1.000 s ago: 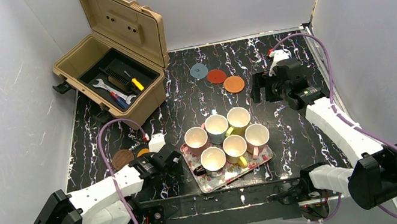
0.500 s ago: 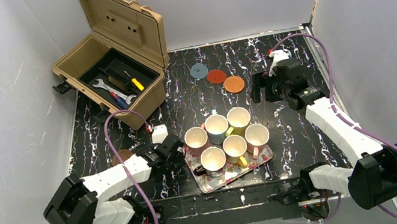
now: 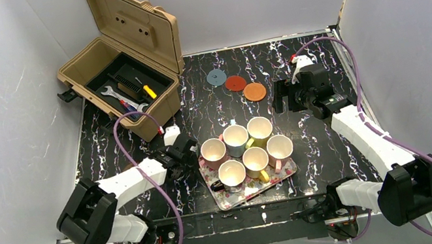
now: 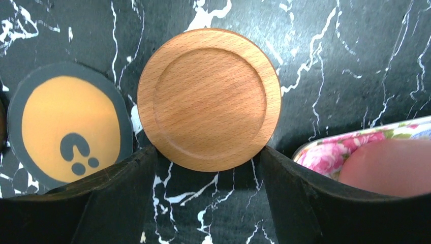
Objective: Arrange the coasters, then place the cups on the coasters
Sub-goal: Move the coaster to the center of the board.
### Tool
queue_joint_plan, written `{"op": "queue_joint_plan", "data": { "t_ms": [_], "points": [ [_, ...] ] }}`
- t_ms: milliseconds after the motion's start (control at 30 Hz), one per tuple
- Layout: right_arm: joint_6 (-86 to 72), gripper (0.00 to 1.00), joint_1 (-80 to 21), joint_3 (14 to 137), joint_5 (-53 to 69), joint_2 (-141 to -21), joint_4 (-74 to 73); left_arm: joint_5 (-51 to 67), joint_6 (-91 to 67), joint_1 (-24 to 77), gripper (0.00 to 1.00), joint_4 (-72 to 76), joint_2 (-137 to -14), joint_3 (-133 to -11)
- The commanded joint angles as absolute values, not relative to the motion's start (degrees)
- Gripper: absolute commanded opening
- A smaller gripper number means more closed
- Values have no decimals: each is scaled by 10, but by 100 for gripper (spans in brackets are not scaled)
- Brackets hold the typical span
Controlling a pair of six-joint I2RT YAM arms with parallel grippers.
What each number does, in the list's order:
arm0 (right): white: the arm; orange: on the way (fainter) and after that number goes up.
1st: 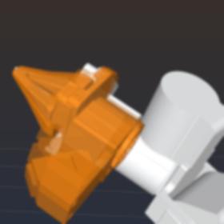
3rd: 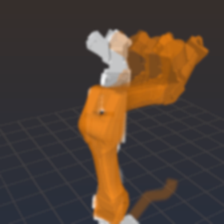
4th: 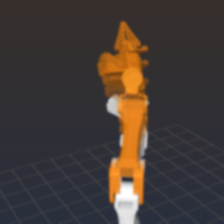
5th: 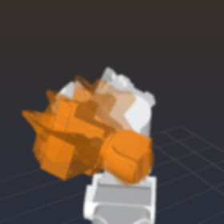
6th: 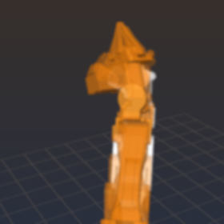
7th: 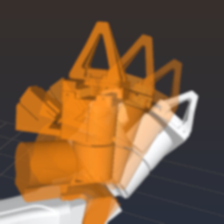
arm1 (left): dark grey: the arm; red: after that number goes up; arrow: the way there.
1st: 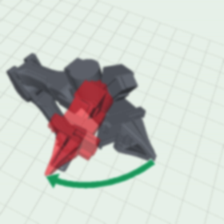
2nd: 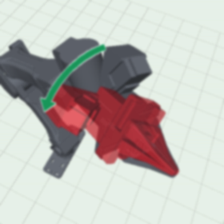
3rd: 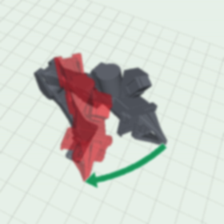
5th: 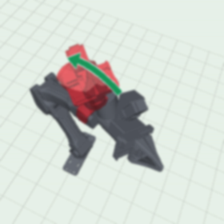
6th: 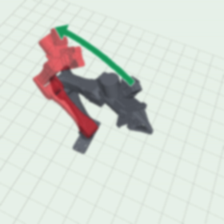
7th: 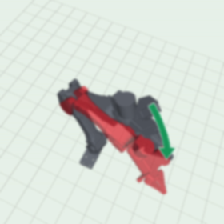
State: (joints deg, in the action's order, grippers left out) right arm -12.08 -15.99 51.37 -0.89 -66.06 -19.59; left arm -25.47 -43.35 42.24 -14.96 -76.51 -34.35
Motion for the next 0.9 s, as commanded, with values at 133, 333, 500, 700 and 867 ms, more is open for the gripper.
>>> {"op": "queue_joint_plan", "data": {
  "t_ms": [133, 333, 500, 700, 867],
  "points": [
    [-117, 99, -160, 518, -3, -662, -187, -186, -352, 375, 71, -103, -812, -348],
    [-117, 99, -160, 518, -3, -665, -187, -147, -297, 353, 68, -65, -851, -374],
    [-116, 99, -160, 520, 12, -671, -186, -115, -243, 352, 68, -37, -903, -411],
    [-118, 99, -160, 524, 19, -682, -185, -71, -200, 352, 67, -3, -945, -440],
    [-122, 99, -160, 526, 29, -696, -178, -47, -177, 352, 67, 12, -986, -475]
  ]
}}
